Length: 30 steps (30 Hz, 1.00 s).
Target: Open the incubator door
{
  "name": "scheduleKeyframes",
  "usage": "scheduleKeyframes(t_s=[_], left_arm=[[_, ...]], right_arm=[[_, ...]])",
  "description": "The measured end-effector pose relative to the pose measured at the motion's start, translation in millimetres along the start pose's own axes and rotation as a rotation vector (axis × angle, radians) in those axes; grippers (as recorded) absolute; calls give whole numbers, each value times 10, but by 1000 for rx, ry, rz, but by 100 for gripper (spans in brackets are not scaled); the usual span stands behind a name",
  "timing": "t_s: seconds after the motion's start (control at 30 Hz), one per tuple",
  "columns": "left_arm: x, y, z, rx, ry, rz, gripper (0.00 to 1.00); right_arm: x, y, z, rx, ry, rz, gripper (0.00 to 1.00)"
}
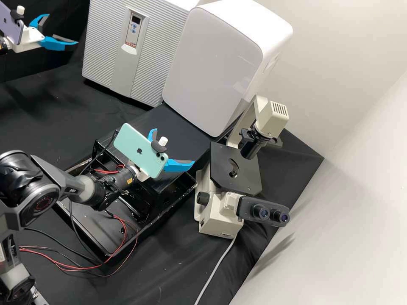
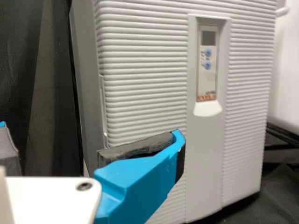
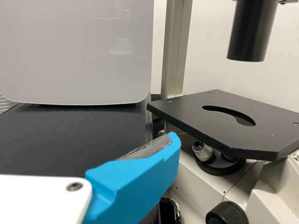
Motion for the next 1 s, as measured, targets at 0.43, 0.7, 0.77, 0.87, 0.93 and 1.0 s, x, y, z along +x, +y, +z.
scheduleKeyframes(t_s=[0.43, 0.7, 0.77, 0.87, 0.93, 1.0], left_arm=[[566, -91, -210, -116, -178, -109, 100], [863, -26, -241, -80, -259, -111, 100], [929, 21, -254, -68, -275, -101, 100], [1007, 114, -281, -55, -290, -80, 100], [1054, 156, -309, -41, -299, -71, 100], [1097, 177, -338, -33, -308, -71, 100]], right_arm=[[0, 0, 0, 0, 0, 0, 100], [0, 1, -1, 0, 1, 1, 100], [0, 1, -1, 0, 1, 1, 100], [0, 1, -1, 0, 1, 1, 100], [0, 1, -1, 0, 1, 1, 100], [0, 1, -1, 0, 1, 1, 100]])
